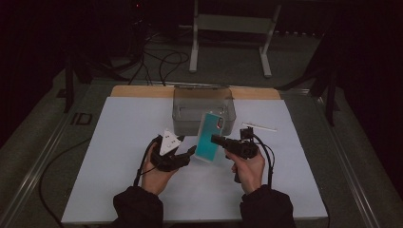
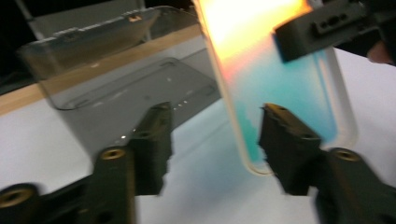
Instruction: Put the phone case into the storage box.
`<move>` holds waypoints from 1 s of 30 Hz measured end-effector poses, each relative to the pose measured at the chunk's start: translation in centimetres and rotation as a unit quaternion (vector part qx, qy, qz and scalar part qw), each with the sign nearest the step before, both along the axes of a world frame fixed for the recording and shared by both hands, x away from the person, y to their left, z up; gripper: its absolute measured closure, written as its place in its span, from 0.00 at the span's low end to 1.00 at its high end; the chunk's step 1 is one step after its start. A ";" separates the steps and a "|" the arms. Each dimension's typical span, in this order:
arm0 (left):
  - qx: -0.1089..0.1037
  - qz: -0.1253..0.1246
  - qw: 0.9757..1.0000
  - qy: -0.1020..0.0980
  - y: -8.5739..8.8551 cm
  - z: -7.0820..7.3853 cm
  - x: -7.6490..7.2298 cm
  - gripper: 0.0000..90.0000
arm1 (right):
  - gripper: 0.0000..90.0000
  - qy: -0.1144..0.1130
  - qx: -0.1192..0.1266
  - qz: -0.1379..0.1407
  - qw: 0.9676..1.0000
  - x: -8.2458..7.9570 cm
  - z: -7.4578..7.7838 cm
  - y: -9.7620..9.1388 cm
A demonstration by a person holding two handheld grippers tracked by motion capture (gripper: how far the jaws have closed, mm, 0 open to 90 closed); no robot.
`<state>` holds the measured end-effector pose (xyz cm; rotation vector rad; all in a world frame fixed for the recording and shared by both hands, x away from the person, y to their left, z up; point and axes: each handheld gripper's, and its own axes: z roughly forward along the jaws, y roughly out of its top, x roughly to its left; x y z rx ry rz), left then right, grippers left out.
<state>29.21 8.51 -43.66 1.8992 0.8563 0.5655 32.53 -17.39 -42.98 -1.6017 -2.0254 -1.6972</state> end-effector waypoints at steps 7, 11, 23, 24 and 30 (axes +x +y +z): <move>0.000 0.033 0.999 -0.005 1.5 0.5 0.2 0.18 | 0.91 0.003 -0.010 0.000 1.000 0.2 0.0 -0.1; -0.002 0.038 0.999 -0.006 2.3 0.7 0.2 0.12 | 0.91 0.005 -0.015 0.004 1.000 0.3 0.1 -0.1; -0.015 0.055 0.998 -0.004 5.3 0.5 0.2 0.01 | 0.91 0.017 -0.034 0.003 0.999 0.7 0.2 -0.3; -0.017 0.056 0.998 -0.005 5.6 0.4 0.2 0.01 | 0.91 0.018 -0.036 0.002 0.999 0.8 0.2 -0.3; -0.016 0.059 0.998 -0.012 6.9 0.2 0.0 0.00 | 0.91 0.018 -0.039 -0.003 0.999 1.0 0.3 -0.7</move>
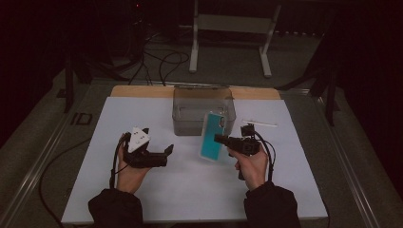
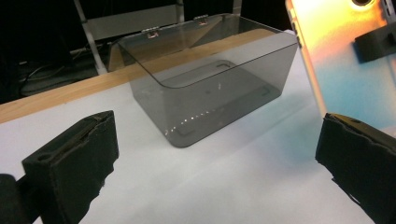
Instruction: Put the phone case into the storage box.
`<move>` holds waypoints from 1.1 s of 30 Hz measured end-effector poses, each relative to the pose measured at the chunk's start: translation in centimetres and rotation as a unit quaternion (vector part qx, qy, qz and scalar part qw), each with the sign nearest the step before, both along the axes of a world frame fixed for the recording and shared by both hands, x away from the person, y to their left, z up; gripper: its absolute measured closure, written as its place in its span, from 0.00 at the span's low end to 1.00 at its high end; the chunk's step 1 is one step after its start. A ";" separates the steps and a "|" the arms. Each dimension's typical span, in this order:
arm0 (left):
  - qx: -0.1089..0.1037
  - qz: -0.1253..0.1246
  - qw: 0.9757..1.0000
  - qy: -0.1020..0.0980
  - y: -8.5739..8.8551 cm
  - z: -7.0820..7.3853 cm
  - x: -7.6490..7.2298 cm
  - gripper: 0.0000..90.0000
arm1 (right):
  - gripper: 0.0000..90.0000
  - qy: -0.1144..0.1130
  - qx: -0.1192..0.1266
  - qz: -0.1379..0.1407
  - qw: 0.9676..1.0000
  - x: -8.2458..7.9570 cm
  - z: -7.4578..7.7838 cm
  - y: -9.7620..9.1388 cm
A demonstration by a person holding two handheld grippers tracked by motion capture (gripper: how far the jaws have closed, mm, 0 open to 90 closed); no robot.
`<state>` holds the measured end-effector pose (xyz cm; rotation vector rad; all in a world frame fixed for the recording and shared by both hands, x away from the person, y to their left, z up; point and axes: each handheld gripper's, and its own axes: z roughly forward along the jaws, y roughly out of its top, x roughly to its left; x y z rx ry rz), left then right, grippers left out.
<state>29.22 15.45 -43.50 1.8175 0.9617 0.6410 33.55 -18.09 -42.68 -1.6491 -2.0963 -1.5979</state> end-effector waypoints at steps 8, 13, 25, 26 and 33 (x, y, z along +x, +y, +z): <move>-0.007 0.004 1.000 -0.006 2.2 -0.5 -0.8 0.00 | 0.91 -0.001 -0.018 0.002 1.000 0.4 0.9 0.0; -0.008 0.005 1.000 -0.023 3.9 -0.8 -1.6 0.00 | 0.91 -0.002 -0.021 0.002 1.000 0.8 1.6 -0.2; -0.021 0.018 0.999 -0.029 6.9 -2.4 -3.1 0.00 | 0.91 0.000 -0.035 0.001 0.999 1.5 2.6 -0.4; -0.018 0.018 0.999 -0.029 7.0 -2.5 -3.2 0.00 | 0.91 -0.001 -0.038 0.001 0.999 1.7 2.8 -0.4; -0.025 0.034 0.999 -0.031 8.1 -3.5 -4.1 0.00 | 0.91 0.000 -0.049 0.003 0.999 2.3 3.3 -0.4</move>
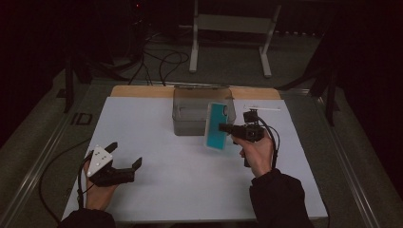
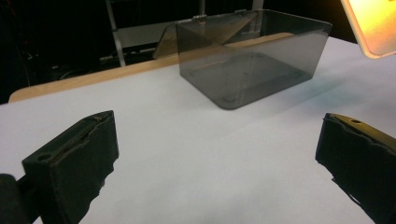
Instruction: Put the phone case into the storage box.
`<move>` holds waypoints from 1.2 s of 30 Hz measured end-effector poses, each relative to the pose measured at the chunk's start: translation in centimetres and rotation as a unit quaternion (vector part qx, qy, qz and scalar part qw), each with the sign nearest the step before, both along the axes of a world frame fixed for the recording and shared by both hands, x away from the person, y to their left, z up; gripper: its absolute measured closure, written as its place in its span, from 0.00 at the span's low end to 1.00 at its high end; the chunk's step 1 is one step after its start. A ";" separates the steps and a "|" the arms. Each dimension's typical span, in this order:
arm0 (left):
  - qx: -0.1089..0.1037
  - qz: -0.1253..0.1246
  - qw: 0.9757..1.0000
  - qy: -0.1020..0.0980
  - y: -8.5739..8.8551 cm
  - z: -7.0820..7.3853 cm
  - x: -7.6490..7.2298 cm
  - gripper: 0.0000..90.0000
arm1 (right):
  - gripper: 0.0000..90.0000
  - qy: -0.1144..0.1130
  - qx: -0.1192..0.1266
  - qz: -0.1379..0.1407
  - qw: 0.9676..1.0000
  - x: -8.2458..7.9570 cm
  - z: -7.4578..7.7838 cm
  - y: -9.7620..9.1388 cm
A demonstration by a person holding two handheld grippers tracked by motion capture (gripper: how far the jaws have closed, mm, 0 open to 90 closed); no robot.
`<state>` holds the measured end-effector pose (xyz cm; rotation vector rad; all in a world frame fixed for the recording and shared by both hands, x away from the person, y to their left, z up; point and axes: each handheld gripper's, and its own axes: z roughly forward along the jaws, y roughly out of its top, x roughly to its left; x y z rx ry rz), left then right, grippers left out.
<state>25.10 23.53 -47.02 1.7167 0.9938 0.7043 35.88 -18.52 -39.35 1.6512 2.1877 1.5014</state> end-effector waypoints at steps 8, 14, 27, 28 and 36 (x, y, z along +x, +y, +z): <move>-0.001 0.006 1.000 0.007 0.4 -0.7 -0.5 0.01 | 0.91 -0.003 -0.011 -0.007 1.000 0.6 0.7 -0.3; -0.003 0.010 1.000 0.010 0.4 -1.0 -0.5 0.00 | 0.91 -0.003 -0.010 -0.012 1.000 1.3 1.2 -0.5; -0.003 0.018 1.000 0.007 0.5 -1.2 -0.6 0.00 | 0.91 0.003 -0.024 -0.007 1.000 2.9 3.1 -0.2; -0.002 0.018 1.000 0.008 0.5 -1.2 -0.5 0.01 | 0.91 0.002 -0.026 -0.007 1.000 3.0 3.2 -0.1; -0.001 0.011 1.000 0.009 0.1 -1.1 -0.6 0.00 | 0.91 0.010 -0.048 -0.013 0.999 4.3 3.6 0.5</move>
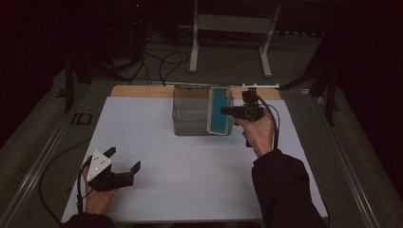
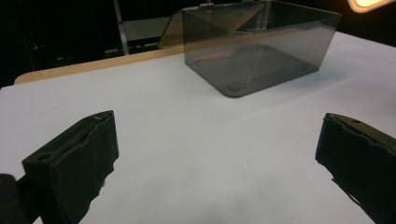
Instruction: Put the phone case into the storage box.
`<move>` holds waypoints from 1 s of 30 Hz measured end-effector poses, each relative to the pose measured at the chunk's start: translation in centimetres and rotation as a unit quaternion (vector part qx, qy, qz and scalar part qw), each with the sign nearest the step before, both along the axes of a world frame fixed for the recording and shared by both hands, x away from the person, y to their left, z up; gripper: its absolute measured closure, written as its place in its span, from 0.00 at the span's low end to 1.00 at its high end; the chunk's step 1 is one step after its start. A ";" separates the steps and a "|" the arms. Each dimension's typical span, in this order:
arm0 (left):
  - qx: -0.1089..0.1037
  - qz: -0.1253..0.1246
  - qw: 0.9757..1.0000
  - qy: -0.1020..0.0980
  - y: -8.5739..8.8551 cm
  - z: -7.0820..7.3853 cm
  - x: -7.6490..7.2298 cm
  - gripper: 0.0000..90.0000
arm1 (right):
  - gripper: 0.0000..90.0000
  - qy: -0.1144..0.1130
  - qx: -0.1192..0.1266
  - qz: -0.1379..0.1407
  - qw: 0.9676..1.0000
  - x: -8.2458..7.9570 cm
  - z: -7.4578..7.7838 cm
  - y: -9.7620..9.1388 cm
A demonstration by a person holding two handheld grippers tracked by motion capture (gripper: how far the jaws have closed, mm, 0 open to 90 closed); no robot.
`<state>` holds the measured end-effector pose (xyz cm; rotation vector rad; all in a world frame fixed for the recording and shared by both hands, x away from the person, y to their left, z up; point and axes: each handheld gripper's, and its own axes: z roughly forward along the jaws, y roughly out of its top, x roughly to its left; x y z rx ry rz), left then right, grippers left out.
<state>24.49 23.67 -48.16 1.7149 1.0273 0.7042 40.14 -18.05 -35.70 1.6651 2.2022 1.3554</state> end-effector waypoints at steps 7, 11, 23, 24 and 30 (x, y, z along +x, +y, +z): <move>0.003 -0.002 1.000 0.002 -0.2 0.0 0.0 0.00 | 0.91 0.004 -0.009 -0.005 1.000 0.9 0.4 0.3; 0.002 0.000 1.000 0.003 -0.2 -0.1 0.0 0.00 | 0.91 0.006 -0.019 -0.010 1.000 1.4 0.8 0.4; 0.002 0.000 1.000 0.003 -0.2 -0.1 0.0 0.01 | 0.91 0.007 -0.032 -0.024 0.999 2.7 1.6 0.0; 0.001 0.000 1.000 0.002 -0.1 -0.1 0.0 0.00 | 0.91 0.009 -0.034 -0.026 0.999 2.9 1.6 0.0; 0.002 0.000 1.000 0.001 -0.2 -0.1 0.0 0.01 | 0.91 0.013 -0.039 -0.032 0.999 3.5 1.4 0.0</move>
